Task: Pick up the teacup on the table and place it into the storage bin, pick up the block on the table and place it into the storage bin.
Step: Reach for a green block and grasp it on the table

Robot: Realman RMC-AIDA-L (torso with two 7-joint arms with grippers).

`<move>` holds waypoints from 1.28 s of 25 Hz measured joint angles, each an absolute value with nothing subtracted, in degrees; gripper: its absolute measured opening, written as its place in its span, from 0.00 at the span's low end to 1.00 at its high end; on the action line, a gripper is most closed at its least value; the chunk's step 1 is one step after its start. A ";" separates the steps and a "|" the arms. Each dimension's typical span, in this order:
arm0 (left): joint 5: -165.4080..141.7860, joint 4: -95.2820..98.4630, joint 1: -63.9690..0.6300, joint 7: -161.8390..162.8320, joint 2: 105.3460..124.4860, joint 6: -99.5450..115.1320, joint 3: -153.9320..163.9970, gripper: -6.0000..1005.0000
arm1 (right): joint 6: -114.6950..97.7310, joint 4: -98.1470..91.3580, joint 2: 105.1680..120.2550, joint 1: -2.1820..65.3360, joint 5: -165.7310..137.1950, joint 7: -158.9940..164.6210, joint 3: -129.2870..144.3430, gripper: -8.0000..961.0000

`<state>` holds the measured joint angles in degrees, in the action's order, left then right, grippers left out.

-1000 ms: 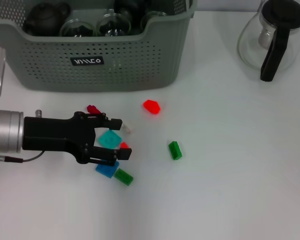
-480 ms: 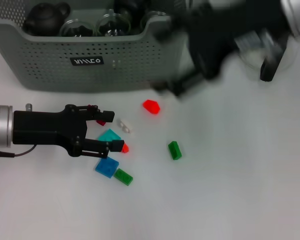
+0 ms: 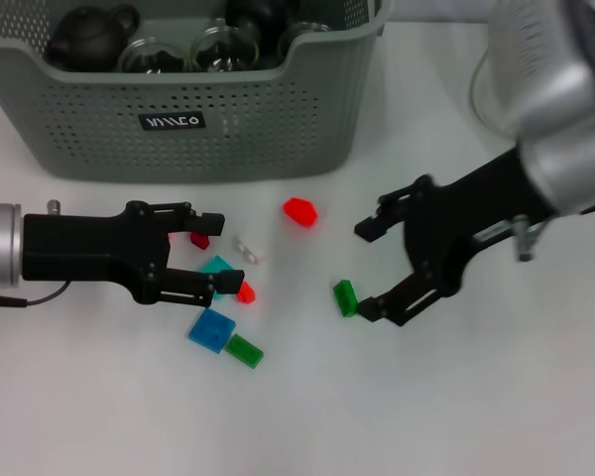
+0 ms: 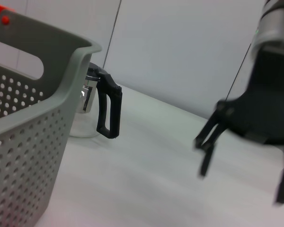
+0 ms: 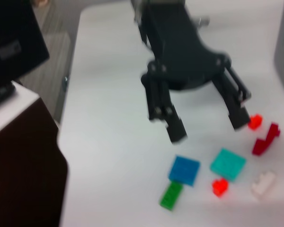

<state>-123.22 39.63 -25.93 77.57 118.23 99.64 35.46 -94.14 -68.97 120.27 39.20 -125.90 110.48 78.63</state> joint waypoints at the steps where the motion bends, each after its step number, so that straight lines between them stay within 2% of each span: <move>1: -123.22 39.64 -25.97 77.56 118.24 99.62 35.45 0.86 | -92.13 -66.57 120.30 39.99 -126.46 109.64 80.01 0.99; 9: -123.23 39.57 -26.09 77.57 118.56 99.25 35.44 0.86 | -77.91 -53.34 120.54 46.06 -127.43 105.64 90.04 0.98; 32: -123.22 39.20 -26.37 77.61 118.86 99.31 34.72 0.86 | -68.68 -46.58 120.85 47.48 -126.62 104.50 97.30 0.88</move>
<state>-123.22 39.20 -26.37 77.61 118.86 99.31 34.72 -68.68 -46.58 120.85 47.48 -126.62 104.50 97.30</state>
